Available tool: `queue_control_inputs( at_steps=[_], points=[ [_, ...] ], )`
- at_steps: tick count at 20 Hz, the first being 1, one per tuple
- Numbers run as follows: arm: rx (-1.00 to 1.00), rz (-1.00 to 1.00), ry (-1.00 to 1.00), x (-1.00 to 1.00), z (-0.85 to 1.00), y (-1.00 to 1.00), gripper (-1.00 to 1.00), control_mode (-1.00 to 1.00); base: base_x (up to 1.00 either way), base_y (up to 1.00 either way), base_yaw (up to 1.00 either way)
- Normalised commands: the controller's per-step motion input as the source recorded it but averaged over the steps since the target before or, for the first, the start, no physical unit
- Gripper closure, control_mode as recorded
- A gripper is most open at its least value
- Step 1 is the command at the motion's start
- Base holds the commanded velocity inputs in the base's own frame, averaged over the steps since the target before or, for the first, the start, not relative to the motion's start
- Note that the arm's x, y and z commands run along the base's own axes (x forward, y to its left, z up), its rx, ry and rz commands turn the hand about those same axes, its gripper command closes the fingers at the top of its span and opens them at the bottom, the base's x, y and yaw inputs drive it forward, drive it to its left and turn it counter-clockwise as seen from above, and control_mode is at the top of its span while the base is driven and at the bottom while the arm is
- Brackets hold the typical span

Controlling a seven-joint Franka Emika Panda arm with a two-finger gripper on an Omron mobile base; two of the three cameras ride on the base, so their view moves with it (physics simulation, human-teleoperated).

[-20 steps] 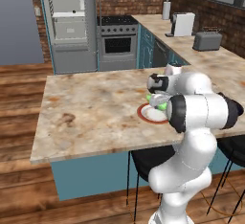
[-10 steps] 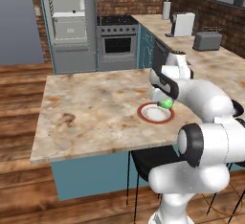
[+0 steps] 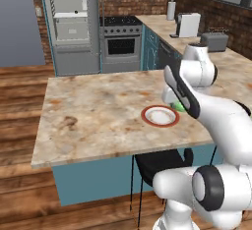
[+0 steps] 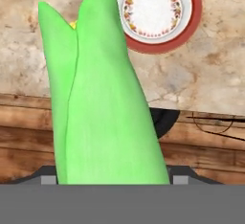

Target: Transport the steak and corn to the fridge. Place the steak on the rack containing meat and place the corn on the rack containing the vegetable, ensuring meats and vegetables are on different racks.

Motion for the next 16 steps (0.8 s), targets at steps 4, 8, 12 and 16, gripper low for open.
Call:
queue_control_inputs(
  at_steps=[4,8,12,16],
  points=[
    [-0.01,-0.01,-0.21,-0.99,0.54,0.2,1.0,-1.0,0.0,0.0,0.0],
    [-0.02,0.0,-0.29,-0.65,0.57,0.08,1.0,-1.0,0.0,0.0,0.0],
    [0.0,0.0,-0.27,-0.56,0.44,0.01,1.0,-1.0,0.0,0.0,0.0],
    [0.0,0.0,-0.33,-0.69,0.65,0.0,1.0,-1.0,0.0,0.0,0.0]
  ],
)
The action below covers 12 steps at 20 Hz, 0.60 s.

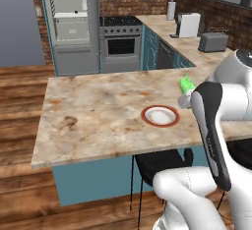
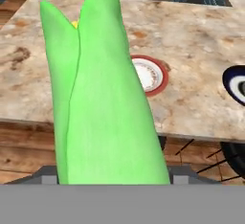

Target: Transport the steak and corn to the fridge. Place the steak on the rack containing meat and place the corn on the rack containing the vegetable, ensuring meats and vegetables are on different racks.

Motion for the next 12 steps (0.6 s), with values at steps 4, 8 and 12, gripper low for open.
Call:
queue_control_inputs(
  at_steps=[4,8,12],
  points=[
    [0.0,0.0,-0.21,-0.61,0.85,0.0,1.0,-1.0,0.0,0.0,0.0],
    [0.04,0.0,-0.1,-0.9,0.38,0.26,1.0,-1.0,0.0,0.0,0.0],
    [0.0,0.0,0.0,0.0,0.0,0.0,1.0,1.0,-1.0,0.82,0.0]
  ],
)
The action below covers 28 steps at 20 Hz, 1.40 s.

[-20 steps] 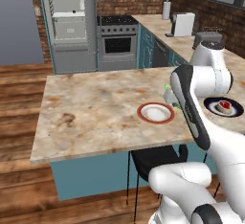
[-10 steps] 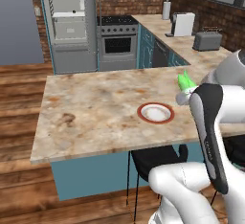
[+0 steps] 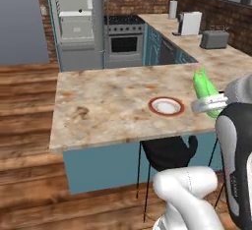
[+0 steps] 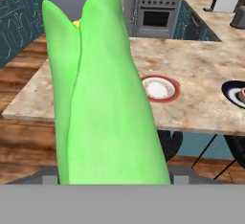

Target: Transport the steak and corn to the fridge. Place the steak on the rack containing meat and place the corn on the rack containing the vegetable, ensuring meats and vegetables are on different racks.

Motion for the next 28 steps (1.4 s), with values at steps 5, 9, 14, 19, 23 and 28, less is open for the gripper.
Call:
queue_control_inputs(
  at_steps=[5,9,14,19,23,28],
  points=[
    [0.0,0.0,0.0,0.0,0.0,0.0,1.0,1.0,-0.89,1.0,0.08],
    [0.0,0.0,0.0,0.0,0.0,0.0,1.0,1.0,0.04,1.0,0.01],
    [0.0,0.0,0.0,0.0,0.0,0.0,1.0,1.0,0.64,1.0,0.0],
    [0.0,0.0,0.0,0.0,0.0,0.0,1.0,1.0,1.0,1.0,-0.03],
    [0.0,0.0,0.0,0.0,0.0,0.0,1.0,1.0,1.0,1.0,-0.09],
    [0.0,0.0,0.0,0.0,0.0,0.0,1.0,1.0,1.0,1.0,-0.21]
  ],
)
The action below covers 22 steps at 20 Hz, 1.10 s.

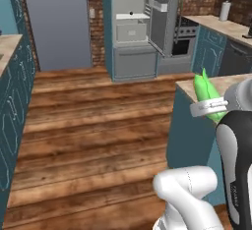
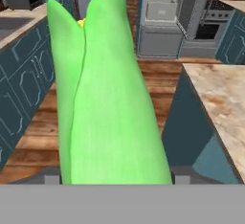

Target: Transport the steak and corn to the fridge. Place the steak on the rack containing meat and place the corn on the rack containing the vegetable, ensuring meats and vegetables are on different racks.

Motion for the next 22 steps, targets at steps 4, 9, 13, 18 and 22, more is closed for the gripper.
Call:
queue_control_inputs(
  at_steps=[4,9,13,18,22],
  points=[
    [0.0,0.0,0.0,0.0,0.0,0.0,1.0,1.0,1.0,0.72,-0.2],
    [0.0,0.0,0.0,0.0,0.0,0.0,1.0,1.0,1.0,0.03,-0.17],
    [0.0,0.0,0.0,0.0,0.0,0.0,1.0,1.0,1.0,-0.11,-0.15],
    [0.0,0.0,0.0,0.0,0.0,0.0,1.0,1.0,1.0,-0.01,-0.09],
    [0.0,0.0,0.0,0.0,0.0,0.0,1.0,1.0,1.0,-0.15,-0.1]
  ],
)
